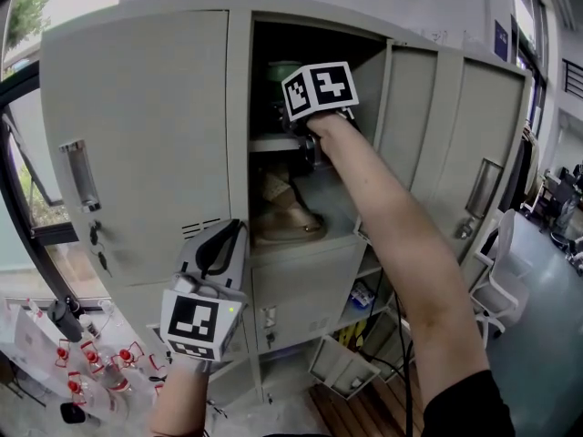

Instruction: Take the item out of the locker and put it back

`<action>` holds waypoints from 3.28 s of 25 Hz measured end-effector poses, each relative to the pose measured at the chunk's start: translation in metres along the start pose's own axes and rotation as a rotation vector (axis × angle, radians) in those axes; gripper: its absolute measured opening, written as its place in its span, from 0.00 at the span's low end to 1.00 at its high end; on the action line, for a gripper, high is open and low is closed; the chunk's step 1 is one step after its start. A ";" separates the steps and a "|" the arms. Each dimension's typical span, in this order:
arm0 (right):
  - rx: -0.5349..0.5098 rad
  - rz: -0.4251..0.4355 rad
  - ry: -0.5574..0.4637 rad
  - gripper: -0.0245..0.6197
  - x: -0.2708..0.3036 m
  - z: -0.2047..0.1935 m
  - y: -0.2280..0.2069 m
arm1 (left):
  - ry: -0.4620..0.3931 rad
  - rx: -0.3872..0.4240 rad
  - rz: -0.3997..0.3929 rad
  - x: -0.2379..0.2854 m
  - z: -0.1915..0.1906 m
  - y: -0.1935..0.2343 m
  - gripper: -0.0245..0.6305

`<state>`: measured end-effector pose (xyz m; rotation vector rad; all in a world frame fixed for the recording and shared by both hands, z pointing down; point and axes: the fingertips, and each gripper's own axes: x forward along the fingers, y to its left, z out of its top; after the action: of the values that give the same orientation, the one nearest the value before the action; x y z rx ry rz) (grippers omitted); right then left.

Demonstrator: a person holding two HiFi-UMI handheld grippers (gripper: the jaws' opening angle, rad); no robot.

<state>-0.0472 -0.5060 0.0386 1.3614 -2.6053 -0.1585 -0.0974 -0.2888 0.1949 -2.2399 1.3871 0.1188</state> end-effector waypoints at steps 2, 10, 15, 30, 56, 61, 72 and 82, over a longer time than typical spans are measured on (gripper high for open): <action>-0.020 -0.004 0.021 0.80 0.004 -0.002 0.001 | 0.003 -0.004 0.001 0.001 -0.002 0.001 0.06; -0.122 -0.043 0.071 0.72 0.009 -0.009 0.005 | 0.013 -0.022 0.011 0.002 -0.009 0.004 0.06; -0.120 -0.053 0.061 0.71 0.006 -0.008 0.004 | 0.028 -0.028 0.010 0.000 -0.012 0.003 0.06; -0.084 0.011 0.003 0.69 -0.034 -0.010 0.010 | 0.019 -0.026 -0.010 -0.003 0.004 -0.014 0.06; 0.013 0.020 -0.221 0.64 -0.101 -0.023 0.015 | 0.035 -0.024 -0.109 0.011 0.006 -0.063 0.06; -0.047 0.018 -0.200 0.64 -0.098 -0.022 0.021 | 0.044 -0.040 -0.095 0.010 -0.004 -0.055 0.06; -0.139 -0.009 -0.138 0.65 -0.095 -0.026 0.029 | 0.051 -0.062 -0.099 0.013 -0.015 -0.054 0.06; -0.138 -0.020 -0.166 0.65 -0.102 -0.040 0.027 | 0.056 -0.094 -0.106 0.020 -0.022 -0.056 0.06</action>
<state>-0.0030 -0.4069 0.0698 1.3801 -2.6559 -0.4638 -0.0441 -0.2957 0.2282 -2.4067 1.3134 0.0871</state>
